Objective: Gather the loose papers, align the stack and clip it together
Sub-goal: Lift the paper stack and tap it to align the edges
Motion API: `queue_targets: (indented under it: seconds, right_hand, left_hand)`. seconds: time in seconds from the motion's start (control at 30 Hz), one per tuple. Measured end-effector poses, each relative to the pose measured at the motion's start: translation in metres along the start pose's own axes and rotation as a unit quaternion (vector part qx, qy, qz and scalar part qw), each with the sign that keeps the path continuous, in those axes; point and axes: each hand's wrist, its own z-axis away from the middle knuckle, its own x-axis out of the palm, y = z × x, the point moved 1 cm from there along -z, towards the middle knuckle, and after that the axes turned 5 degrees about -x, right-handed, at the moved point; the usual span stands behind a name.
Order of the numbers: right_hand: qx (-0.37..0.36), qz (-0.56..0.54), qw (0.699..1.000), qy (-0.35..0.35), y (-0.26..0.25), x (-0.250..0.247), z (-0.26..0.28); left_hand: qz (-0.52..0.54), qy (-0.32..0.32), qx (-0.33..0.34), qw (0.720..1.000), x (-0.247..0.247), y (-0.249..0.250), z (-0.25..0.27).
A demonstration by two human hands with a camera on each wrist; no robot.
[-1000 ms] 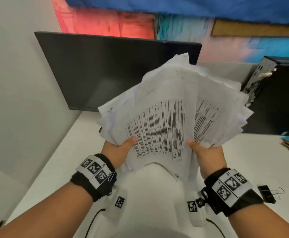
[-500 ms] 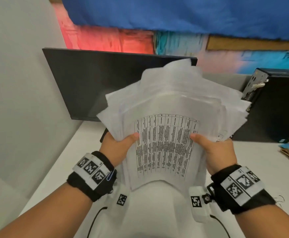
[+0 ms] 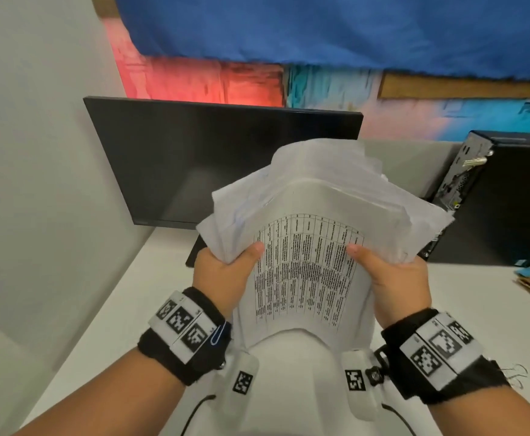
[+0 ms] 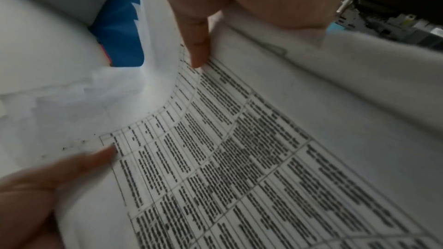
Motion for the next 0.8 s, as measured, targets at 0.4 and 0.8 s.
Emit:
queue_targets:
  seconds: [0.4, 0.8]
  right_hand:
    - [-0.007, -0.016, 0.991, -0.135, 0.000, -0.034, -0.014]
    - [-0.080, 0.047, 0.995, 0.024, -0.020, 0.009, 0.017]
  left_hand:
    - [0.010, -0.182, 0.094, 0.979, -0.031, 0.025, -0.011]
    - [-0.020, -0.136, 0.124, 0.983, 0.004, 0.043, 0.011]
